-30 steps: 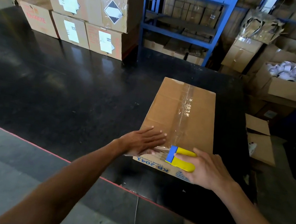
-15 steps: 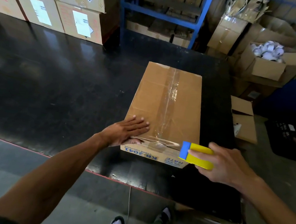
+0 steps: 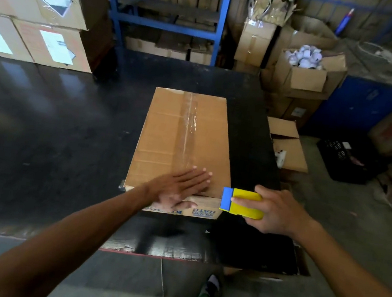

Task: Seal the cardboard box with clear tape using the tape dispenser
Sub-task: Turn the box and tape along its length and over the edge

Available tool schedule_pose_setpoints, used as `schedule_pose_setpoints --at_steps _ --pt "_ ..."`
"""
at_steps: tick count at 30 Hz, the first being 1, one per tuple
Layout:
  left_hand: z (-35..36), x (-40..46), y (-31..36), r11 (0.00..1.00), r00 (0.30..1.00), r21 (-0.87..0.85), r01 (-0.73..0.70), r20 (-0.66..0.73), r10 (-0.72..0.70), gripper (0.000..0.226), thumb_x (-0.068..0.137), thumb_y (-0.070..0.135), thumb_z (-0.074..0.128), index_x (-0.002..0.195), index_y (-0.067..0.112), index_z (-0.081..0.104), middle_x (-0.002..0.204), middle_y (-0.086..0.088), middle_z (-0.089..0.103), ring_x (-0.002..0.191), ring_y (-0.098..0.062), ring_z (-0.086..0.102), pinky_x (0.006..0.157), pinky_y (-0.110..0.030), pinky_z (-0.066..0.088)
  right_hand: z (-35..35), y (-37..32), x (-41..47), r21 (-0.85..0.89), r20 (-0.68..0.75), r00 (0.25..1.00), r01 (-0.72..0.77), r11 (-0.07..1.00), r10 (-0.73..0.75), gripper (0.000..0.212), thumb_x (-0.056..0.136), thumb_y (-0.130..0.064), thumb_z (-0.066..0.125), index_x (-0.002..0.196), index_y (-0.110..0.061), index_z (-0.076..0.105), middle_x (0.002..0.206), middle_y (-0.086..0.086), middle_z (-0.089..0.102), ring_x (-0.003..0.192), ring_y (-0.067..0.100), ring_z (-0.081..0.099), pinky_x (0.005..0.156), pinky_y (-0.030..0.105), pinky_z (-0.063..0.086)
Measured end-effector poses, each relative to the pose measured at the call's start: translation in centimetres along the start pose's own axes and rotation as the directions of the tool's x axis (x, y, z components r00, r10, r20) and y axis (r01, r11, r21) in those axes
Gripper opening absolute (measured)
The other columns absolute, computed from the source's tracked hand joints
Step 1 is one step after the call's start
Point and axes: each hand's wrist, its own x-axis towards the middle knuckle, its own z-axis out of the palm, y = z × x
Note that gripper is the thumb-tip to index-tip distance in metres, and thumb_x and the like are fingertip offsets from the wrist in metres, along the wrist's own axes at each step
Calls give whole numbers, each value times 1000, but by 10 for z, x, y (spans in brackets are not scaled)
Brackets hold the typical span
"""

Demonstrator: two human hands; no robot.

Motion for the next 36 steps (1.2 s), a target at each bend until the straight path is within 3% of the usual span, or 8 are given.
schedule_pose_setpoints --at_steps 3,7,10,15,20,27,30,36 --pt "15 26 6 999 997 -35 36 74 -33 68 107 47 15 153 -2 29 161 -19 25 150 -33 23 123 -45 14 5 3 -4 -14 -35 999 14 1000 -14 59 73 -57 57 130 -44 55 89 3 55 57 20 56 45 25 36" --pt "20 24 3 997 997 -72 30 75 -24 65 105 44 29 154 1 26 161 -17 26 150 -30 24 120 -46 27 11 8 -8 -16 -94 994 50 999 -51 65 70 -52 69 132 -44 51 88 5 55 59 20 56 44 29 44" --pt "22 23 0 996 998 -78 33 53 -29 66 105 45 29 155 2 22 162 -15 23 151 -28 20 122 -44 25 6 22 -18 -16 -99 991 85 996 -86 63 74 -53 67 134 -44 50 88 5 54 56 18 53 43 24 38" --pt "24 24 1 999 996 -33 37 76 -34 67 106 47 25 157 4 15 164 -14 15 153 -27 12 124 -43 15 1 54 -40 -98 -142 984 94 991 -108 72 65 -47 83 130 -38 53 85 7 56 54 18 55 46 21 25" --pt "24 24 1 999 998 -37 38 59 -35 64 107 45 27 156 4 19 164 -15 18 153 -27 15 124 -43 18 41 29 -11 -101 -147 989 -5 995 -10 73 62 -43 84 128 -39 55 92 12 59 64 26 62 44 30 46" --pt "24 25 3 998 999 -50 25 34 -24 64 107 43 32 156 3 18 163 -16 21 152 -27 17 123 -43 22 54 14 -12 -239 -192 980 12 971 -59 63 60 -42 86 118 -27 69 96 18 63 68 28 65 48 30 49" --pt "22 26 4 999 999 -49 21 37 -19 64 107 42 32 155 2 19 163 -17 20 152 -28 17 123 -43 21 60 6 -15 -241 -238 971 -23 970 -36 60 63 -37 83 119 -24 66 98 20 62 68 28 63 48 32 49" --pt "14 29 5 999 996 -37 34 88 -31 64 107 42 31 155 1 23 163 -17 21 152 -29 17 123 -44 23 61 3 -16 -240 -193 981 -29 970 -18 55 72 -26 79 125 -21 63 98 19 60 68 28 60 51 36 51"
